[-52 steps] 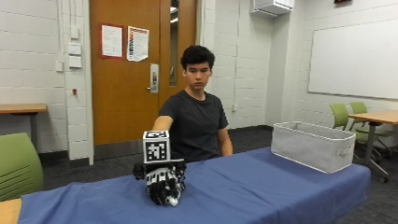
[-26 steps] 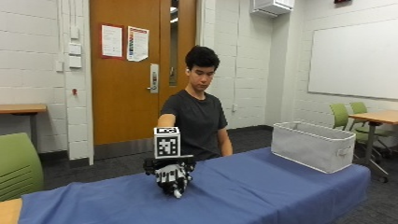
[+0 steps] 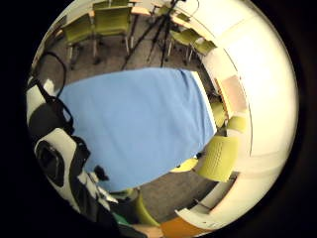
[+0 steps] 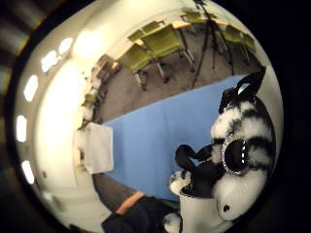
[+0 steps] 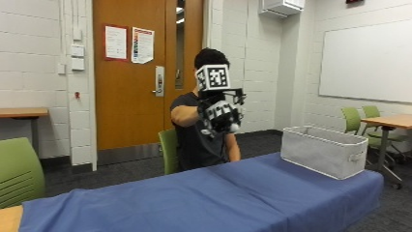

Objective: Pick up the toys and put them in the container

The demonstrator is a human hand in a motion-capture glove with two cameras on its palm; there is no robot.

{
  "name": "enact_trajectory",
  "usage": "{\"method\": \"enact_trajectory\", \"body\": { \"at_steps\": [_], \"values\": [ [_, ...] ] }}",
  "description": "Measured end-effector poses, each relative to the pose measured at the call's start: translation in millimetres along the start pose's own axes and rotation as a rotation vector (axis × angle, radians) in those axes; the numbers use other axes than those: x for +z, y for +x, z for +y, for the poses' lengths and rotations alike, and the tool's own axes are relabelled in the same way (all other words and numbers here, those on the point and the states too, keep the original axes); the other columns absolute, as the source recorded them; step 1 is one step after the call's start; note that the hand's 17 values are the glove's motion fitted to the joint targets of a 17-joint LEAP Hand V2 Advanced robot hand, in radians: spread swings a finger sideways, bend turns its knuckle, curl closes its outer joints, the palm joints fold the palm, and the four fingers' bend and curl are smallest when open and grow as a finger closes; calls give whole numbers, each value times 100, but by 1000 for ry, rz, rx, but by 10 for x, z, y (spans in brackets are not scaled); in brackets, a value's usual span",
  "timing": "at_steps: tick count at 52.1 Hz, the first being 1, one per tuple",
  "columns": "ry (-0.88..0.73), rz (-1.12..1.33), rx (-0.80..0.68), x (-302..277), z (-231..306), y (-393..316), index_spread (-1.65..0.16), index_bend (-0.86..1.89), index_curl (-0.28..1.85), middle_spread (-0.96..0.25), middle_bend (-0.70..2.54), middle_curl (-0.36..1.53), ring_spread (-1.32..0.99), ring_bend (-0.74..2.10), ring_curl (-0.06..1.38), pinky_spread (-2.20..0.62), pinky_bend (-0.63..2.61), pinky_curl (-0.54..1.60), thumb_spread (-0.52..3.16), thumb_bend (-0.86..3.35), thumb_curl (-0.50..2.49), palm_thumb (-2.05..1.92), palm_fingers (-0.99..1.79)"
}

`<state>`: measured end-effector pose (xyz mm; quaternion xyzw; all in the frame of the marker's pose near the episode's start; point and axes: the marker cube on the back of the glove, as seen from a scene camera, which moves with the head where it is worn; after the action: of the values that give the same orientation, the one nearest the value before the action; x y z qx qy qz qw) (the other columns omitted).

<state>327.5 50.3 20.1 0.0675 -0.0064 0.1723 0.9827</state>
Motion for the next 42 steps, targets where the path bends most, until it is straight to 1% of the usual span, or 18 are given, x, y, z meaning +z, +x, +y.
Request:
{"method": "enact_trajectory", "body": {
  "at_steps": [5, 12, 16, 19, 22, 27, 28, 30, 33, 35, 37, 39, 42],
  "values": [
    [89, -20, -124, -340, -158, -664, -26, 58, 65, -32, 85, 64, -43, 110, 51, -47, 93, 42, 45, 15, 79, 55, 117],
    [120, -40, -303, -674, -73, -1766, -25, 58, 67, -31, 85, 64, -43, 110, 51, -46, 93, 43, 41, 15, 84, 55, 116],
    [140, -55, -393, -811, 40, -2332, -25, 58, 67, -31, 85, 64, -43, 110, 52, -46, 94, 43, 40, 15, 87, 54, 116],
    [158, -83, -518, -941, 165, -3018, -25, 57, 68, -31, 84, 65, -43, 110, 52, -46, 94, 44, 39, 15, 89, 54, 116],
    [163, -118, -608, -1034, 306, -3602, -25, 57, 68, -31, 85, 65, -43, 110, 52, -46, 93, 44, 38, 15, 91, 54, 116],
    [123, -273, -811, -1151, 641, -4302, -25, 56, 69, -31, 85, 65, -43, 110, 53, -47, 93, 44, 36, 14, 93, 54, 115],
    [116, -296, -837, -1159, 711, -4455, -25, 57, 70, -31, 85, 65, -43, 110, 53, -46, 93, 44, 36, 14, 94, 54, 116],
    [123, -278, -827, -1131, 790, -4748, -25, 57, 70, -31, 84, 65, -43, 110, 53, -46, 93, 44, 36, 14, 95, 53, 115],
    [155, -179, -783, -1029, 843, -5075, -25, 56, 70, -30, 85, 65, -43, 110, 53, -47, 93, 44, 35, 14, 97, 53, 115],
    [154, -181, -838, -984, 953, -5273, -25, 56, 71, -30, 84, 65, -43, 110, 53, -46, 93, 44, 35, 14, 98, 53, 116],
    [141, -206, -934, -935, 1069, -5443, -25, 56, 71, -30, 84, 65, -43, 110, 53, -46, 93, 44, 35, 14, 99, 53, 116],
    [117, -242, -999, -867, 1074, -5506, -25, 56, 72, -30, 84, 65, -43, 109, 53, -46, 93, 44, 35, 13, 100, 53, 115],
    [65, -306, -991, -752, 871, -5407, -25, 55, 72, -30, 84, 65, -43, 109, 53, -46, 93, 44, 35, 13, 102, 53, 115]
  ]
}}
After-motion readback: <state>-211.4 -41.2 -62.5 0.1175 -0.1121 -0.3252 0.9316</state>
